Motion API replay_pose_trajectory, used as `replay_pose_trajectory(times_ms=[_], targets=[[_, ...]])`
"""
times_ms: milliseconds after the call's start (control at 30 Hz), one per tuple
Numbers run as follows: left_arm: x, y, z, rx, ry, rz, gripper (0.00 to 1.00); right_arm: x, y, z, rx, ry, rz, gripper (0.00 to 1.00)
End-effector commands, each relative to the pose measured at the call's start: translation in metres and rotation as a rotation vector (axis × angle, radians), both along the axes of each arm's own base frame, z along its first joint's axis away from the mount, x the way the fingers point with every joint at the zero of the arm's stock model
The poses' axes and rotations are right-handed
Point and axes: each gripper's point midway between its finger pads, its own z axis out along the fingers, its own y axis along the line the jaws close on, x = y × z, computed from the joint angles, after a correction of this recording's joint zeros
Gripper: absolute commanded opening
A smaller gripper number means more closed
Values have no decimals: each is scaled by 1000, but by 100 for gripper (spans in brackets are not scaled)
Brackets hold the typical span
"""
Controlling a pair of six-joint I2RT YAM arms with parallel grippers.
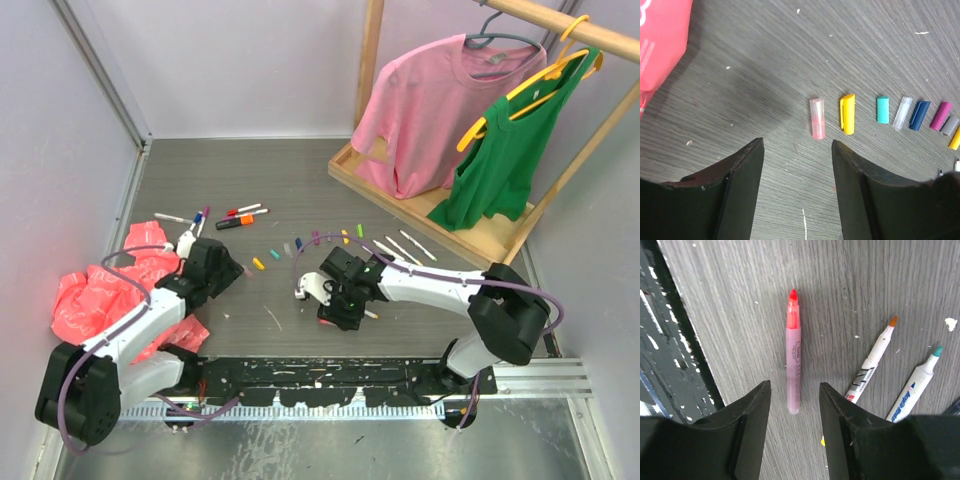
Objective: Open the pen caps
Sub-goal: Pick up the pen from the center of the board.
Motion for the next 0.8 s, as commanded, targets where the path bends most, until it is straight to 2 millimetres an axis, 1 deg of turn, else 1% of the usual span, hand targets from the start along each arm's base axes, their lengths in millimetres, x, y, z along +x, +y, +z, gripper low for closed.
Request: replay_pose_trajectory(times_ms=[0,33,67,100,133,200,233,300,367,433,500,600,667,700,767], targets=[[32,2,39,124,-114,-93,62,8,24,37,141,-28,18,50],[39,1,48,160,-137,-135,67,7,25,42,158,-20,19,50],[47,-1,58,225,-175,-218,72,8,24,47,173,-15,20,50],[54,-5,66,271,-215,-295,78,12,24,53,191,-18,16,50],[65,-10,76,312,-273,-362,81,16,24,59,212,-20,5,50],[80,-11,87,382,-326,-429,91,26,21,73,258,-30,-22,52],[88,-12,89,400,-328,-455,93,32,19,79,281,-35,-40,52],[103,-15,95,425,-306,-515,93,42,15,90,320,-50,-72,54],[119,-17,80,443,-208,-570,91,55,10,104,369,-63,-119,57],[131,-18,75,446,-154,-603,91,68,11,123,430,-77,-141,61],[142,-13,72,436,-125,-606,91,82,16,148,503,-74,-155,63],[159,-4,69,353,-125,-600,88,99,30,187,625,-8,-169,63],[170,5,63,248,-117,-585,82,104,41,206,703,54,-170,63],[175,14,60,180,-111,-561,79,103,44,207,720,86,-167,63],[182,22,51,65,-109,-527,75,101,40,200,713,93,-166,63]])
